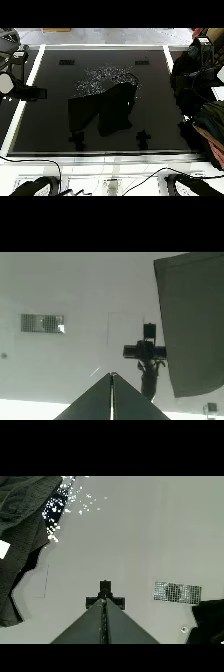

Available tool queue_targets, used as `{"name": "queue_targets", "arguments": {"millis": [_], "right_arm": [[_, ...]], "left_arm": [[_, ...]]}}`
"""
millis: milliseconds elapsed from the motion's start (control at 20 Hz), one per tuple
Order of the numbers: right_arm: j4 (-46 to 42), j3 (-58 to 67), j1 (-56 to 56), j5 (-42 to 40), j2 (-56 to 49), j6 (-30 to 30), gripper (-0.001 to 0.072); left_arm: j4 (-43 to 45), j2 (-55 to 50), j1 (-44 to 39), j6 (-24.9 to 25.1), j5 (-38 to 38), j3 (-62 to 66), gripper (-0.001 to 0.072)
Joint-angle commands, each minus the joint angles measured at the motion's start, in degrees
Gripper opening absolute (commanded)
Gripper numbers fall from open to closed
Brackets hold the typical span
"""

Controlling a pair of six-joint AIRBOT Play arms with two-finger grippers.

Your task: Fold the clothes and pants, and hang the long-sleeved shirts on hangers.

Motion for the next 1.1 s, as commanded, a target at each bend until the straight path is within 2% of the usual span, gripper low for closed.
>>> {"name": "queue_targets", "arguments": {"millis": [0,650,800,900,1000,1050], "right_arm": [[0.0,0.0,0.1,0.0,0.0,0.0,0.0020],[0.1,-0.2,0.1,-2.3,-0.1,-0.1,0.0021],[0.3,-4.8,0.1,1.6,0.0,-6.9,0.0021],[3.8,-12.8,0.0,3.0,0.2,-12.1,0.0020],[15.3,-24.1,0.0,1.2,0.6,-19.6,0.0021],[24.9,-30.2,0.0,-0.7,0.6,-24.9,0.0020]], "left_arm": [[0.0,0.0,0.1,0.0,0.0,0.0,0.0007],[0.0,0.0,0.1,0.0,0.2,0.0,0.0008],[0.0,0.0,0.1,0.0,0.3,0.0,0.0007],[0.0,-0.1,0.1,0.0,0.3,0.0,0.0007],[0.0,-0.3,0.1,0.0,1.7,0.0,0.0008],[-0.2,-0.7,0.1,0.0,2.3,0.0,0.0007]]}}
